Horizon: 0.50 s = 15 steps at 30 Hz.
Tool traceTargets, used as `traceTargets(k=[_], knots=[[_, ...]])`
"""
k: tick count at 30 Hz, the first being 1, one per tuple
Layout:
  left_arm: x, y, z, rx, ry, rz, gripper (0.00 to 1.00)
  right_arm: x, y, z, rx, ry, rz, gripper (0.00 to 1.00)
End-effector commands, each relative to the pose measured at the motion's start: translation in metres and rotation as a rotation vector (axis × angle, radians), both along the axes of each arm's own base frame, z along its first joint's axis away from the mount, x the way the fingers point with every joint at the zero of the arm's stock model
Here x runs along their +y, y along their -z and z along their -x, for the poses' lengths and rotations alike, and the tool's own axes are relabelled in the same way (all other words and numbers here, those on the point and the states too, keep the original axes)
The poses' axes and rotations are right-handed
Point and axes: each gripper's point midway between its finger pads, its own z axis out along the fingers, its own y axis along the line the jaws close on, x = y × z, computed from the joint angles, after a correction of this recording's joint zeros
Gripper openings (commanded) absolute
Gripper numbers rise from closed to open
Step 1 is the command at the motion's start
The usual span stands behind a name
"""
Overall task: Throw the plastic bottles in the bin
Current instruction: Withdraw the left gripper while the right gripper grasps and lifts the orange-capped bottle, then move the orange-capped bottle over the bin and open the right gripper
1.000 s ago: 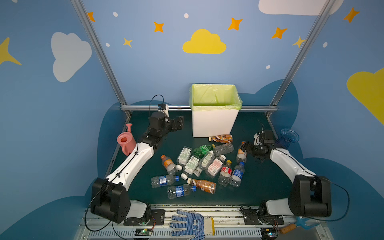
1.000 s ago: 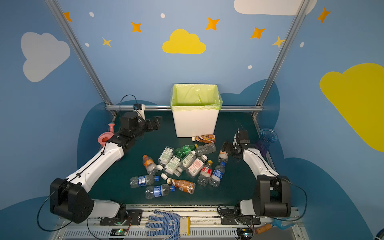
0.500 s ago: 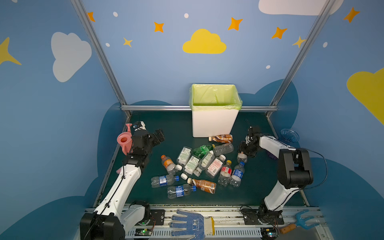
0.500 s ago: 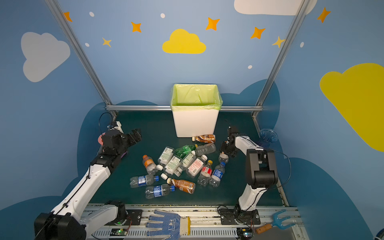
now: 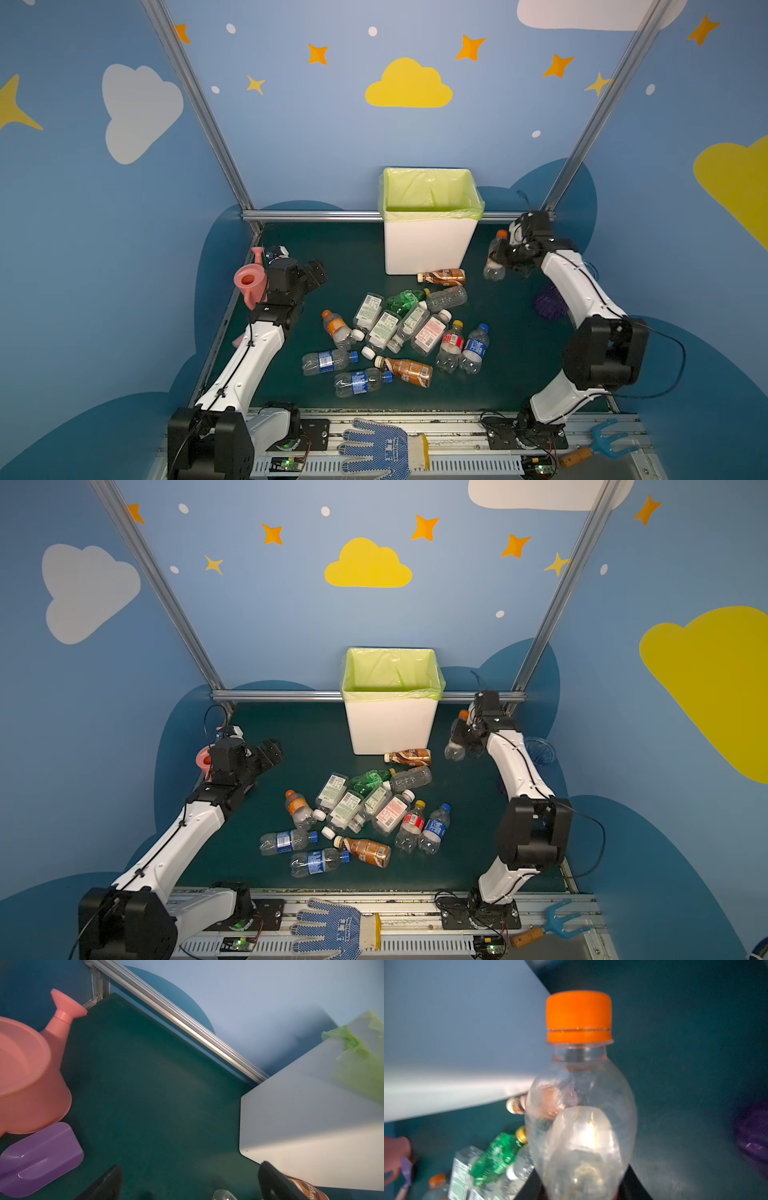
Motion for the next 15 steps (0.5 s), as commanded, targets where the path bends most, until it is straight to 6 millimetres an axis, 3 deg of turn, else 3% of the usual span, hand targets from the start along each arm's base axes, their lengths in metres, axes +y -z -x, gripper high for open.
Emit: traceTargets(k=[1, 4, 7, 10, 13, 15], knots=[[0.006, 0.011, -0.002, 0.032, -0.033, 0.01, 1.0, -0.014, -0.137, 0.021, -0.338, 0.032, 0.037, 0.3], [0.005, 0.021, -0.004, 0.056, -0.037, 0.035, 1.0, -0.02, -0.217, 0.035, -0.575, 0.087, 0.009, 0.32], [-0.001, 0.027, -0.007, 0.074, -0.02, 0.069, 1.0, -0.012, -0.253, 0.034, -0.702, 0.093, -0.109, 0.33], [-0.007, 0.032, -0.008, 0.096, 0.003, 0.106, 1.0, 0.029, -0.248, 0.003, -0.67, -0.03, -0.26, 0.35], [-0.014, 0.037, -0.007, 0.127, 0.027, 0.132, 1.0, 0.108, -0.219, -0.031, -0.537, -0.266, -0.302, 0.37], [-0.013, 0.041, -0.005, 0.154, 0.019, 0.132, 1.0, 0.16, -0.199, -0.039, -0.435, -0.439, -0.285, 0.38]])
